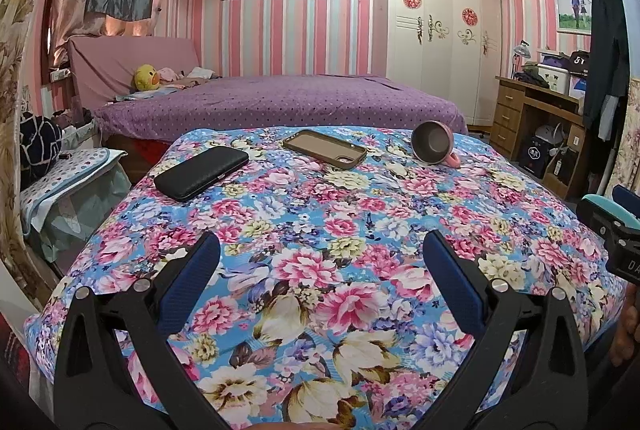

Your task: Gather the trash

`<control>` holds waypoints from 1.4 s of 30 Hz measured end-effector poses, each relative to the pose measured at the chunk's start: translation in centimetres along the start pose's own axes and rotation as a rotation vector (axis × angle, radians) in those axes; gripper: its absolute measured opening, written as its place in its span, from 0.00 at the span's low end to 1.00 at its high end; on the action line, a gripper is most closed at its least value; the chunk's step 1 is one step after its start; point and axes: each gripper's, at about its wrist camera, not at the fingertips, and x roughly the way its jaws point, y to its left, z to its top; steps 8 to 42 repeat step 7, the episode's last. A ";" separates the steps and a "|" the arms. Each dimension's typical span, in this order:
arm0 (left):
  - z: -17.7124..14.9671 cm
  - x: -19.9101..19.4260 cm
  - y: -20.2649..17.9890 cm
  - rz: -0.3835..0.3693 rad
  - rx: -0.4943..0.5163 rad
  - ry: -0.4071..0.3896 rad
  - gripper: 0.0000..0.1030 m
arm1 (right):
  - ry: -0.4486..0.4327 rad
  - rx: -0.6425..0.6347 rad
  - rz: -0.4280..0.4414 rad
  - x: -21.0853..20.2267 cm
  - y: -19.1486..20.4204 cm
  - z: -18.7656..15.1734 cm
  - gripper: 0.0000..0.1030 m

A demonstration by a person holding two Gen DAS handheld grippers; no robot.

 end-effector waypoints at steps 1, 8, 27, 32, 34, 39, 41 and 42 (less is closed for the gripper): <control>0.0 0.0 0.1 0.001 -0.003 0.000 0.95 | 0.001 0.001 0.000 0.0 0.0 0.0 0.96; 0.0 0.3 0.7 -0.001 -0.030 0.011 0.95 | 0.001 0.000 0.001 0.0 0.0 0.0 0.96; 0.0 0.3 0.7 -0.001 -0.030 0.011 0.95 | 0.001 0.000 0.001 0.0 0.0 0.0 0.96; 0.0 0.3 0.7 -0.001 -0.030 0.011 0.95 | 0.001 0.000 0.001 0.0 0.0 0.0 0.96; 0.0 0.3 0.7 -0.001 -0.030 0.011 0.95 | 0.001 0.000 0.001 0.0 0.0 0.0 0.96; 0.0 0.3 0.7 -0.001 -0.030 0.011 0.95 | 0.001 0.000 0.001 0.0 0.0 0.0 0.96; 0.0 0.3 0.7 -0.001 -0.030 0.011 0.95 | 0.001 0.000 0.001 0.0 0.0 0.0 0.96; 0.0 0.3 0.7 -0.001 -0.030 0.011 0.95 | 0.001 0.000 0.001 0.0 0.0 0.0 0.96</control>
